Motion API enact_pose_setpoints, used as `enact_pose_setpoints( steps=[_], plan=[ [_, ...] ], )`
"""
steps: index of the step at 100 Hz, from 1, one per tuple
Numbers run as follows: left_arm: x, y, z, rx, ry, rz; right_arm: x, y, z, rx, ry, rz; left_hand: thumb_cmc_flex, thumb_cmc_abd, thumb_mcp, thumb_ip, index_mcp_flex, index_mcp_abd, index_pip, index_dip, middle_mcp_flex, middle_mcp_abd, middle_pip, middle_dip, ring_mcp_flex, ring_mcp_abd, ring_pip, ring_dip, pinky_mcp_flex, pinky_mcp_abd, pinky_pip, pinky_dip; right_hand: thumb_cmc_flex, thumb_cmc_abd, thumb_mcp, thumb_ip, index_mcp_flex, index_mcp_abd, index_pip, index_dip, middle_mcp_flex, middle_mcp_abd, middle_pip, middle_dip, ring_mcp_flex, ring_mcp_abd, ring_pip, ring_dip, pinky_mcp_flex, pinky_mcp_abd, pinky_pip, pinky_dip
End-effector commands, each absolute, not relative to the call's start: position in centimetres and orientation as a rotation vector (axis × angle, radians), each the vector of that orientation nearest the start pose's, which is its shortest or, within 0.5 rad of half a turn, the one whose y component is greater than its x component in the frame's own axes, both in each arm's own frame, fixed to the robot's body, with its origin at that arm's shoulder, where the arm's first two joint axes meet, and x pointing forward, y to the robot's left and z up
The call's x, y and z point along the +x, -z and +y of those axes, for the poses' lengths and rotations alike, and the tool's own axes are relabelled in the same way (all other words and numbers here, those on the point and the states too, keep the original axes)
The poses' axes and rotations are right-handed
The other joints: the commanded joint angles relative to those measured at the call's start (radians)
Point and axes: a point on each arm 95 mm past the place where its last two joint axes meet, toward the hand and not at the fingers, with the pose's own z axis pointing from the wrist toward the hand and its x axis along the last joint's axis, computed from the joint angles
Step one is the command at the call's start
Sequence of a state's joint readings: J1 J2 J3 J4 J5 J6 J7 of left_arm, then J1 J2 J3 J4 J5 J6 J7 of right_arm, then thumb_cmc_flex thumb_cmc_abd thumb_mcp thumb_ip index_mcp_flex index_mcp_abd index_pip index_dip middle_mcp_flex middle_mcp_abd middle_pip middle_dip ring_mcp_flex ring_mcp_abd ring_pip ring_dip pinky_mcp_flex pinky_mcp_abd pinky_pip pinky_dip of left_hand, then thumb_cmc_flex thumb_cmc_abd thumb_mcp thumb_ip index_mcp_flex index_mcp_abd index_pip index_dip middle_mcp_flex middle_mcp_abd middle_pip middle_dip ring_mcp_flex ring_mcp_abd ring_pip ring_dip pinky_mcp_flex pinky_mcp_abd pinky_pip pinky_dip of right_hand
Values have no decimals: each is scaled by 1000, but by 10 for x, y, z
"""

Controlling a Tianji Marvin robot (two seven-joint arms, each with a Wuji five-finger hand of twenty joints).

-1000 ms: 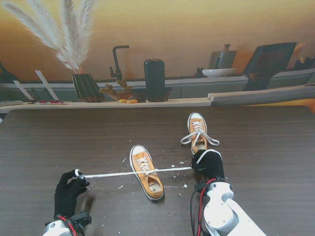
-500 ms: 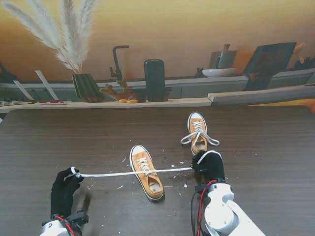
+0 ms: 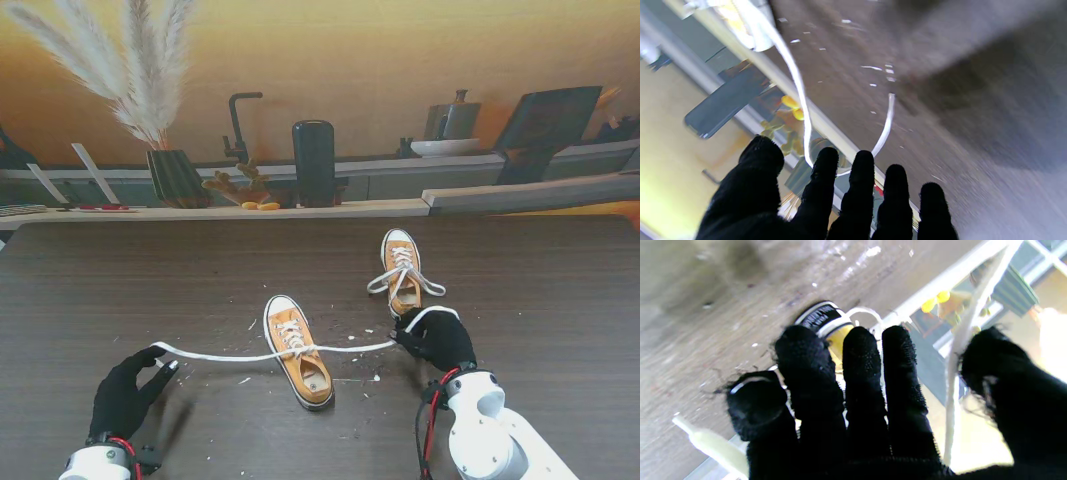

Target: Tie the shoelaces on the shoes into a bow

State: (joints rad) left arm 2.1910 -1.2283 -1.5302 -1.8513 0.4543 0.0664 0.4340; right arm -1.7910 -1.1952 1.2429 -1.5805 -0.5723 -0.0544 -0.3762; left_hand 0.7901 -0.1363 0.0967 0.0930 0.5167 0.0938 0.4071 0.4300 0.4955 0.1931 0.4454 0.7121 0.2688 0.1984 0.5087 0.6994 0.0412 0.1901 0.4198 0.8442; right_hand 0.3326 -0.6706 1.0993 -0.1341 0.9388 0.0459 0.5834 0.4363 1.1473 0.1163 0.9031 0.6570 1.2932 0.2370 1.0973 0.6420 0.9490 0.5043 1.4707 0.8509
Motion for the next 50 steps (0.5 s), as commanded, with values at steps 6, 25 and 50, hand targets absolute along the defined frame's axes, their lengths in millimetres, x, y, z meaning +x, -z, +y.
enact_pose_setpoints(
  steps=[6, 25, 50],
  plan=[
    [237, 370, 94, -1837, 1401, 695, 326, 374, -14, 1667, -1673, 1071, -58, 31, -45, 17, 91, -4, 8, 11, 90, 6, 6, -11, 90, 15, 18, -21, 23, 32, 197, -7, -51, 65, -124, 33, 60, 13, -5, 51, 11, 5, 23, 4, 4, 20, 25, 12, 12, 17, 17, 17],
    [239, 369, 98, -1818, 1344, 733, 323, 365, -21, 1741, -1620, 1207, -75, 15, -52, 16, 196, -42, 515, 333, 235, -11, 83, 28, 216, 39, 112, 3, 59, 76, 524, -116, -70, 181, -300, 52, 242, -87, 212, 217, 155, -57, 127, 66, 12, -28, 297, 111, 166, 9, 176, 34],
    [243, 365, 94, -2004, 1536, 533, 324, 363, -21, 1958, -1761, 1146, -52, -1, -12, -1, 559, -3, 1071, 503, 374, 10, 120, 2, 292, 73, 164, 1, 88, 109, 630, -160, -85, 194, -280, 4, 375, -183, 481, 400, 303, -105, 333, 193, 13, -86, 549, 200, 209, -42, 393, 24]
  ],
)
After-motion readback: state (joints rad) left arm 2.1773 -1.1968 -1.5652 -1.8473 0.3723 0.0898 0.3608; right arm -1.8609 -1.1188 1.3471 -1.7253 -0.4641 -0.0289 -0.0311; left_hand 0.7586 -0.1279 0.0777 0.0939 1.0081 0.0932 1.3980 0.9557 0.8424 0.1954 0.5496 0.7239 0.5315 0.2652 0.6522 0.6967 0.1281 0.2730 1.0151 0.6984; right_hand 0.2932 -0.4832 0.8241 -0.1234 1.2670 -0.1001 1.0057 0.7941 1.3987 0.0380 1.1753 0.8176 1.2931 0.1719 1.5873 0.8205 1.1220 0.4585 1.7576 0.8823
